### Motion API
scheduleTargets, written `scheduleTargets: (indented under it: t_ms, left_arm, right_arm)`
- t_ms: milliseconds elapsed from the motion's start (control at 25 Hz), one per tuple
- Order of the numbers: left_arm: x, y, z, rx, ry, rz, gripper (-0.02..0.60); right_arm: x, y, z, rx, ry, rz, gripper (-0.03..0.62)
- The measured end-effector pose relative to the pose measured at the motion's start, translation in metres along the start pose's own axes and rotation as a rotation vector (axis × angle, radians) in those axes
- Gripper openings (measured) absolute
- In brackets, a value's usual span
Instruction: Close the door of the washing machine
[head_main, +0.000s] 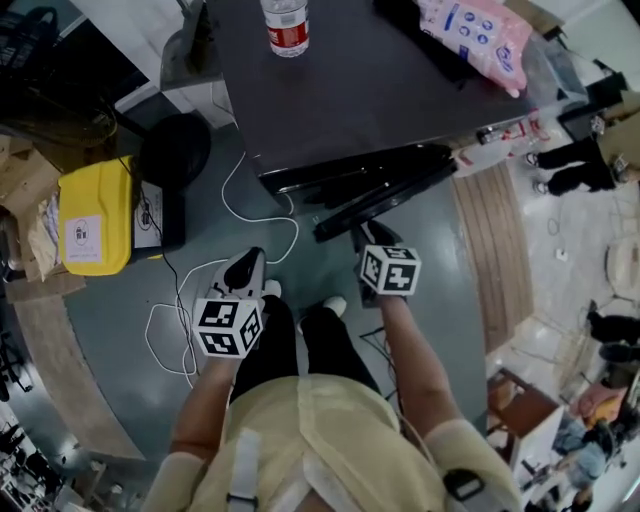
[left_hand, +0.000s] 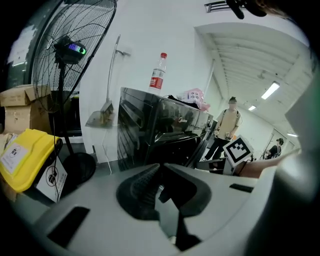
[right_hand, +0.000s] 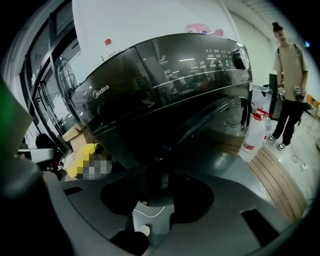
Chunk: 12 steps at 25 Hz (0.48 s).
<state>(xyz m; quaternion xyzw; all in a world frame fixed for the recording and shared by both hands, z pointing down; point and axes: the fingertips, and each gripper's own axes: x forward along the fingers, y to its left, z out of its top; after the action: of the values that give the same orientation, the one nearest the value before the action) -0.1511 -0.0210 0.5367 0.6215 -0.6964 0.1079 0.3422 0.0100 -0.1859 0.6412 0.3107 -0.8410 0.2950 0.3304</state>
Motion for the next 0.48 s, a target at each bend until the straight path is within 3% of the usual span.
scheduleTargets:
  t_ms: [480]
  left_arm:
    - [-0.010, 0.019, -0.004, -0.045, -0.012, 0.067, 0.020]
  right_arm:
    - [0.021, 0.009, 0.021, -0.037, -0.011, 0.019, 0.133]
